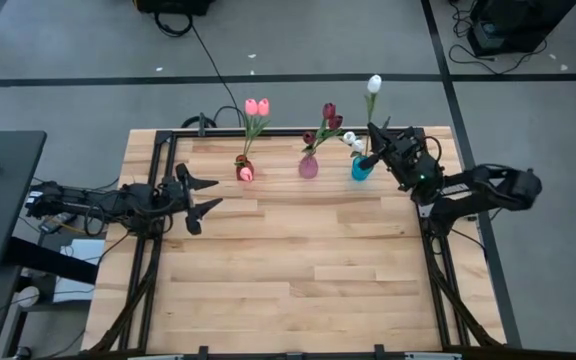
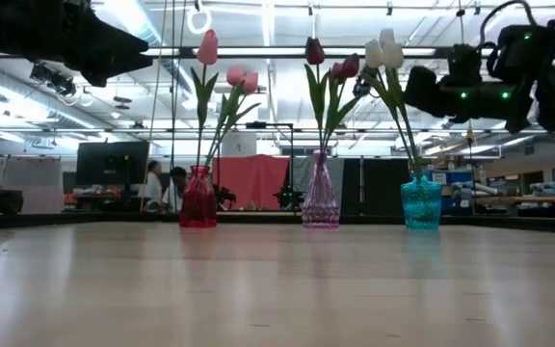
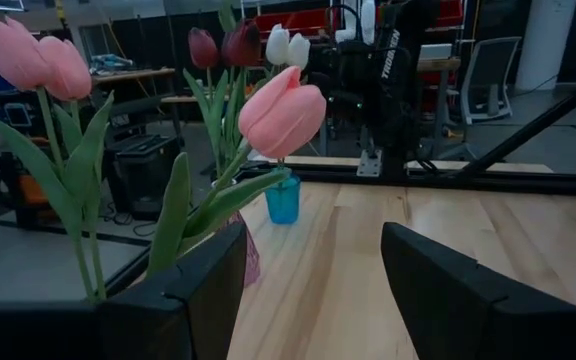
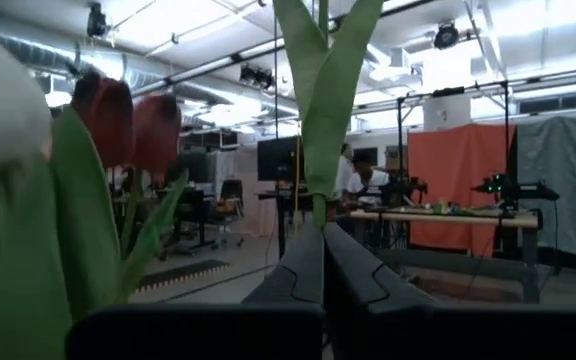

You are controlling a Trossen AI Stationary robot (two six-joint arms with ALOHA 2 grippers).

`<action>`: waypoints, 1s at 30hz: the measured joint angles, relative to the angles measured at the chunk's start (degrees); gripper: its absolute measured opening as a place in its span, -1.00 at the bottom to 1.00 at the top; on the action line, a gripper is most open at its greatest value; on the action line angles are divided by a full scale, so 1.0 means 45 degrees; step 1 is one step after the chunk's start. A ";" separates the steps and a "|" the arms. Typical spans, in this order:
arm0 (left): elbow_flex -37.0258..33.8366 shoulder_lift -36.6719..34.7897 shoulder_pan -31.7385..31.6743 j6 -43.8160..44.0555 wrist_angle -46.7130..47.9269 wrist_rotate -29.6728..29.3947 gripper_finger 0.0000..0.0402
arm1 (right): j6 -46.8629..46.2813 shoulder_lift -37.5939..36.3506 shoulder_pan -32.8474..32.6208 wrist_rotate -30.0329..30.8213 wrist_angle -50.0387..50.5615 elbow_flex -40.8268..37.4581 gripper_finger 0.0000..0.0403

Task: Sort flowers into vase by color
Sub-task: Put the white flower into the blue vase, then return to Home Position

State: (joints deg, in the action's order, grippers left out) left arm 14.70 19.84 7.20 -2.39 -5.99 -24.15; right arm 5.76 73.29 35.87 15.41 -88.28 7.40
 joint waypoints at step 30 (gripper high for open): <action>-0.0005 -0.2575 0.0000 0.1007 0.2560 -0.0455 0.19 | -0.1682 -0.6791 -0.0586 -0.0766 0.9707 -0.1200 -0.22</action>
State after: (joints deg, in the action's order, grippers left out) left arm 14.68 8.25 7.20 2.14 5.53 -26.20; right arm -1.81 42.72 33.24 11.96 -44.60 2.00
